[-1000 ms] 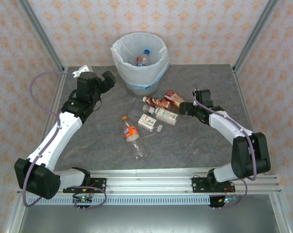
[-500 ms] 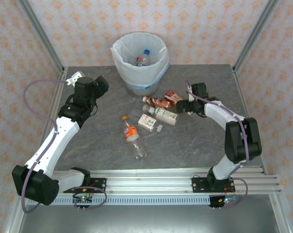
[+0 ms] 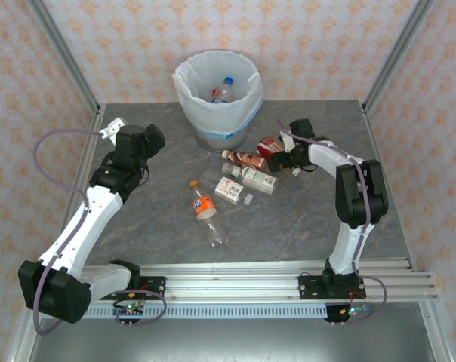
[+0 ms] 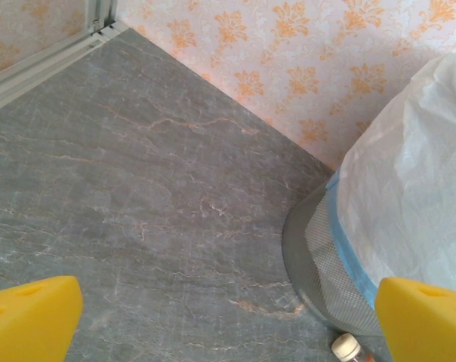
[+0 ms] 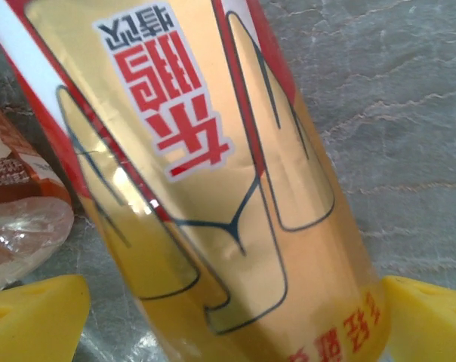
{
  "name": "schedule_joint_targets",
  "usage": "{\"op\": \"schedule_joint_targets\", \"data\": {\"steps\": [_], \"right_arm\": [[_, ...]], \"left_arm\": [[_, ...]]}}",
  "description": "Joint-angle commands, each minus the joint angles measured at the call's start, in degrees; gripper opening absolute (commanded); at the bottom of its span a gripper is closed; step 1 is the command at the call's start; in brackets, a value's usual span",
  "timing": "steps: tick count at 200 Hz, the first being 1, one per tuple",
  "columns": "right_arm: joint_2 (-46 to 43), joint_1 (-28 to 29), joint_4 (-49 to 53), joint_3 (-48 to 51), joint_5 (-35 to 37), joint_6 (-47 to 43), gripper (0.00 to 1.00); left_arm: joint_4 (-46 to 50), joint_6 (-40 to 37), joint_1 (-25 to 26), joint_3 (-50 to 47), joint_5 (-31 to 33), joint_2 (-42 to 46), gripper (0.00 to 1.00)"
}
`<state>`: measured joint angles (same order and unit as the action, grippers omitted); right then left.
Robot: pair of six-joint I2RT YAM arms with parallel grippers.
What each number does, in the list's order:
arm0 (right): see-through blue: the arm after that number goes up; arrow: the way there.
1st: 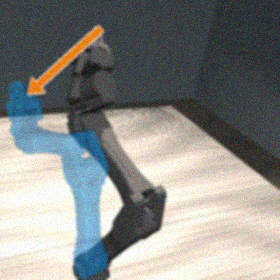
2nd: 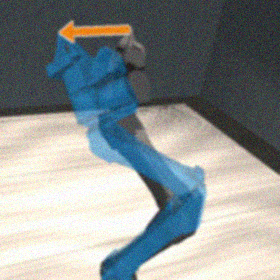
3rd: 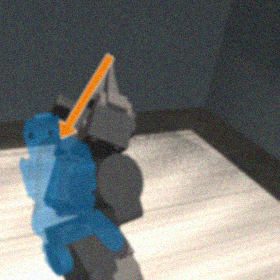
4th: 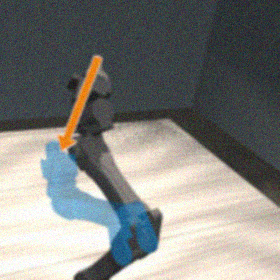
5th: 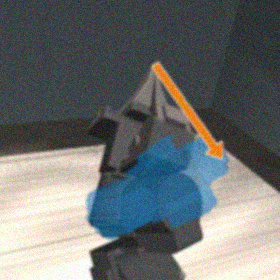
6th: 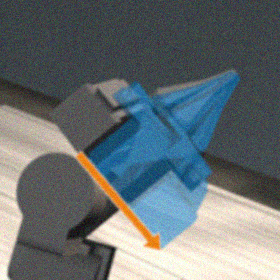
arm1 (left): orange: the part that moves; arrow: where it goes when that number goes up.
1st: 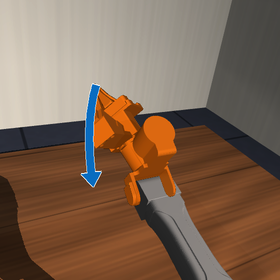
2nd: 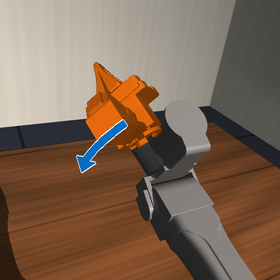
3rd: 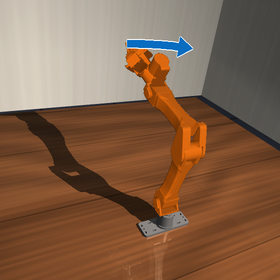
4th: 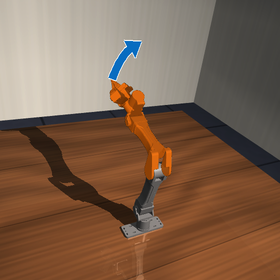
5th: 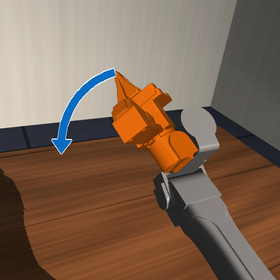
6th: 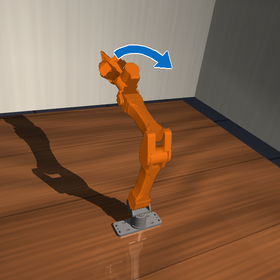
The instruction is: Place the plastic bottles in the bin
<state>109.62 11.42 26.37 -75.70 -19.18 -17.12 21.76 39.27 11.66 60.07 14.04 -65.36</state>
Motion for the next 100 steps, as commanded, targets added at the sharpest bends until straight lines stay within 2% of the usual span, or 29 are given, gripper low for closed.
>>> {"op": "schedule_joint_targets", "data": {"steps": [1,25,53,100], "right_arm": [[2.8,-0.3,6.8,-4.7,-0.7,-5.7,0.97],[5.4,-0.3,9.3,-7.7,1.6,-8.7,0.97],[8.1,-0.3,11.5,-10.7,1.1,-12.4,0.98],[9.7,-0.3,7.6,-11.6,-0.3,-17.5,0.97]], "left_arm": [[0.5,1.3,-0.7,-1.4,3.3,1.9,1.00],[0.4,1.7,-0.7,-2.1,4.2,2.6,1.00],[0.4,1.9,-0.7,-2.3,4.3,2.7,1.00],[0.4,2.1,-0.7,-2.3,4.3,2.4,1.00]]}}
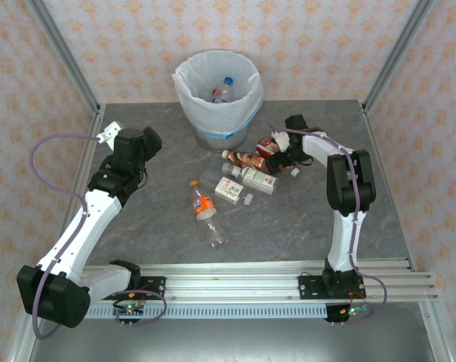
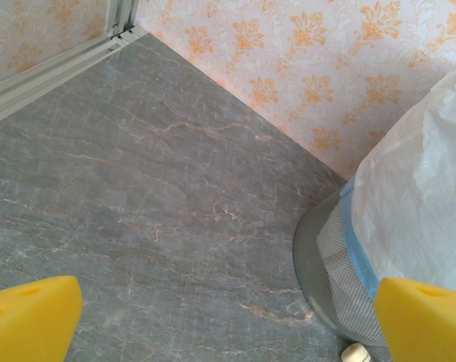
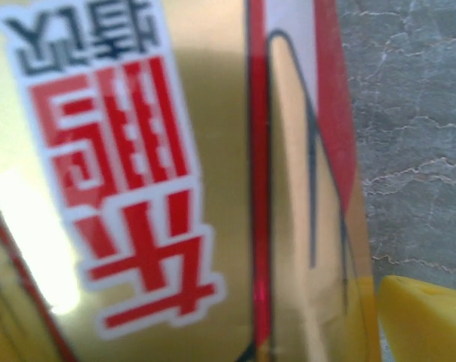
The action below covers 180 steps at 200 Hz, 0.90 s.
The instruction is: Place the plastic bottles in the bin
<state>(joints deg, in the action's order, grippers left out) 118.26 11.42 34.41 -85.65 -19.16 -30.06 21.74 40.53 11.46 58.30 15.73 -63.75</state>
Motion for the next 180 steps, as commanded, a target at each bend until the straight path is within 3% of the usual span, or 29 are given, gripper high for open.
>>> {"op": "schedule_joint_targets", "data": {"steps": [1,34,70,138,180], "right_arm": [[1.1,-0.3,-0.5,-1.7,-0.3,-4.6,0.97],[4.0,0.2,4.6,-5.8,2.2,-4.7,0.91],[3.9,0.4,3.3,-4.0,2.6,-4.6,0.78],[2.0,0.5,1.7,-2.4,4.1,-3.5,0.68],[-1.6,0.5,-2.0,1.8,6.1,-1.7,0.67]], "left_arm": [[0.4,0.8,-0.5,-0.5,2.6,0.8,1.00],[0.5,0.8,-0.5,-0.4,2.6,0.6,1.00],[0.3,0.8,-0.6,-0.3,2.2,0.1,1.00],[0.6,0.8,-0.6,-0.2,2.1,-0.2,1.00],[0.8,0.4,-0.6,-0.3,1.9,-0.3,1.00]]}}
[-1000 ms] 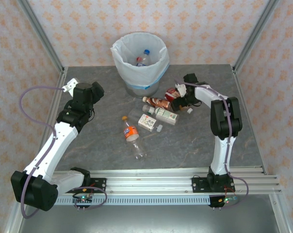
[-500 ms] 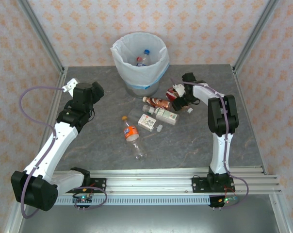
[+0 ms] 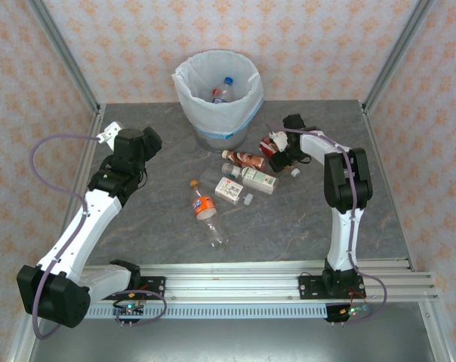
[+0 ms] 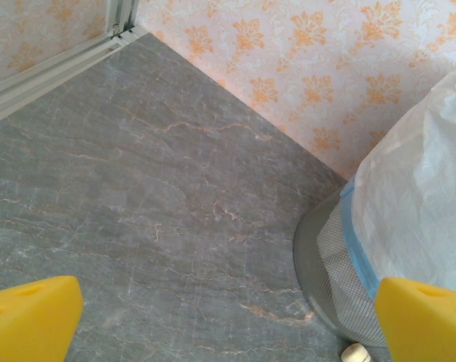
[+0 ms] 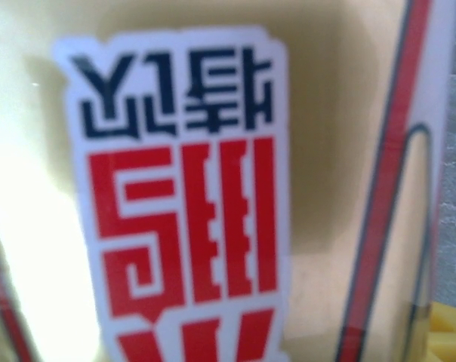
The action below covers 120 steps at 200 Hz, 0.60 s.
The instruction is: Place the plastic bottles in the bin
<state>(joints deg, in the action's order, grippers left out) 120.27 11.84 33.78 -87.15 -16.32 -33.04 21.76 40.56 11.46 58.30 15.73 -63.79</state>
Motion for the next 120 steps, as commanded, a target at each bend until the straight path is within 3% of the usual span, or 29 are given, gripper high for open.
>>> {"op": "schedule_joint_targets", "data": {"steps": [1,120], "right_arm": [[-3.8,0.1,-1.6,3.5,3.2,1.3,0.67],[-15.1,0.1,-13.8,17.4,9.3,4.5,0.59]], "left_arm": [[0.7,0.4,-0.6,-0.3,1.9,-0.3,1.00],[0.4,0.7,-0.6,-0.2,0.5,-1.1,1.00]]}}
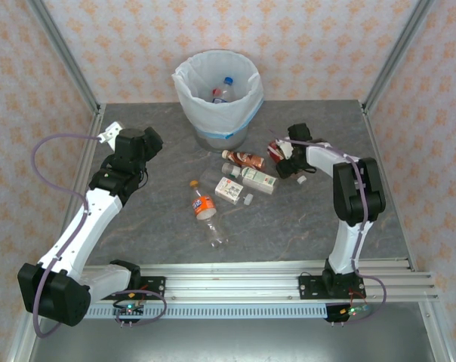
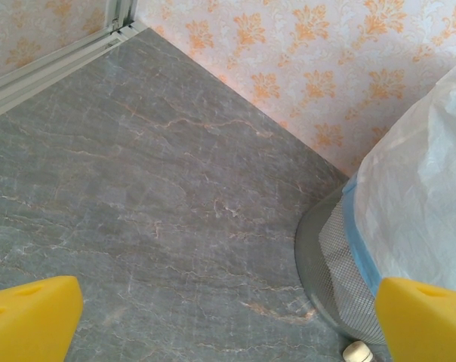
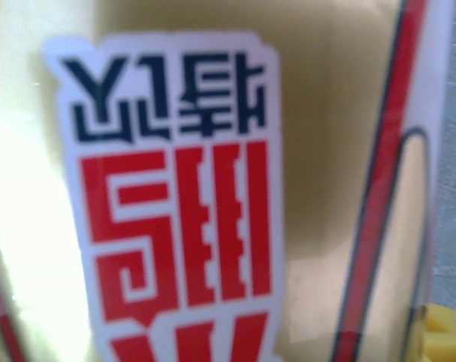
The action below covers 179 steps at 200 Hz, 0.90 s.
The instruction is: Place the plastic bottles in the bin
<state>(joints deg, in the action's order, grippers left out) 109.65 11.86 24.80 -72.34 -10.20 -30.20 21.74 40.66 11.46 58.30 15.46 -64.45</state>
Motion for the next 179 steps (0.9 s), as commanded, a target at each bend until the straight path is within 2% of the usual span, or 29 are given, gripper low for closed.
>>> {"op": "schedule_joint_targets", "data": {"steps": [1,58,179], "right_arm": [[-4.6,0.1,-5.0,2.8,3.2,1.7,0.59],[-10.8,0.1,-14.0,10.7,3.6,4.4,0.57],[-18.9,0.6,-27.8,19.7,2.9,10.7,0.54]], "left_arm": [[0.4,0.6,-0.6,-0.2,0.8,-0.4,1.00],[0.3,0.4,-0.7,-0.1,0.9,-0.8,1.00],[0.5,0.2,-0.7,-0.4,0.2,-1.7,1.00]]}}
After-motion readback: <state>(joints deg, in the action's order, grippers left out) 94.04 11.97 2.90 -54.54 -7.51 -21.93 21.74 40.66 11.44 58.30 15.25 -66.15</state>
